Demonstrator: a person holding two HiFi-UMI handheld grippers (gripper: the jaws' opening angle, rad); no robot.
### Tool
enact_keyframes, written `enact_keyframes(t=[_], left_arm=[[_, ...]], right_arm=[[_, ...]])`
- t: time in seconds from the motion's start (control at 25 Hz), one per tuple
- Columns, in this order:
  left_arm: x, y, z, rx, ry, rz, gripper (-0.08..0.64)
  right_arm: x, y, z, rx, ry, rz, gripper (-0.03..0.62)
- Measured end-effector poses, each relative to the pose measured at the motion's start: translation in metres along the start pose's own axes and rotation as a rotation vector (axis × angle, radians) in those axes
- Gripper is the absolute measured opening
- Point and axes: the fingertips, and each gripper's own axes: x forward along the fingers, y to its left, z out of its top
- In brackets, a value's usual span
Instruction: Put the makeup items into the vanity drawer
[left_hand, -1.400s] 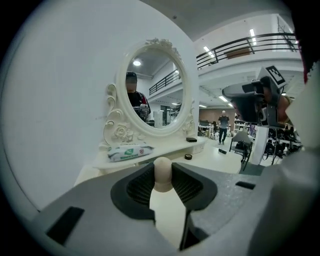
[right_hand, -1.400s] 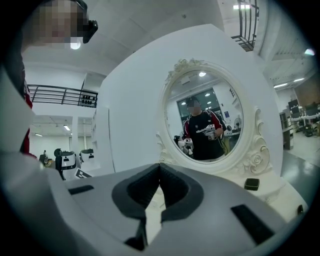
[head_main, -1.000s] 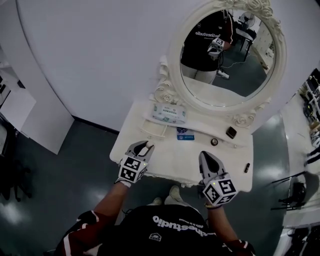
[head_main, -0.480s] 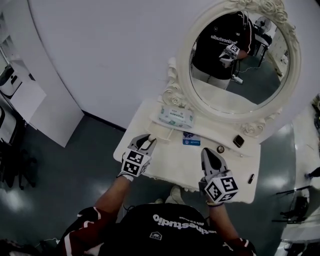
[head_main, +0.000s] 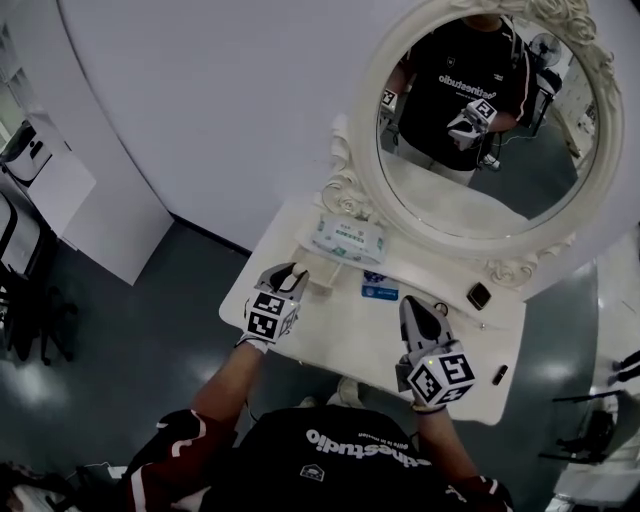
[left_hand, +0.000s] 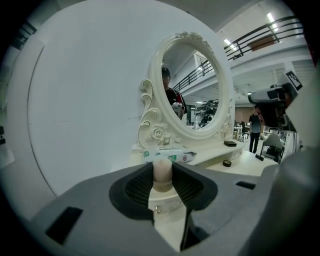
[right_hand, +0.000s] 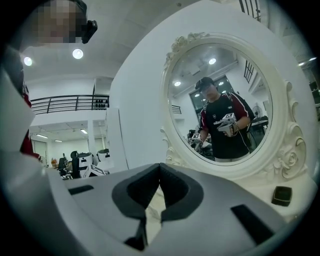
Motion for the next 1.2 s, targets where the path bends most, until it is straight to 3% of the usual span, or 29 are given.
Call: enact_keyframes(t=[0.2, 0.36, 0.88, 1.2], left_arm=[[0.023, 0.013, -0.015, -0.017, 0.04, 0.029, 0.114], [0.04, 0.023, -0.032, 0.015, 0.088, 0.033, 0.114], [0.072, 0.044, -0.063, -0.004, 0.145, 0.066, 0.117], [0.076, 0.041, -0.073, 0.026, 0.176, 0.075, 0.183]], right_arm=[[0.009, -0.016, -0.005, 0.015, 0.016, -0.001, 0.003], [0.016, -0.023, -0.012, 0.029, 0.039, -0.007, 0.003], [0.028, -0.033, -0.023, 0.027, 0.081, -0.037, 0.003], [0.022, -0.037, -0.023, 0.022, 0.086, -0.062, 0.003]])
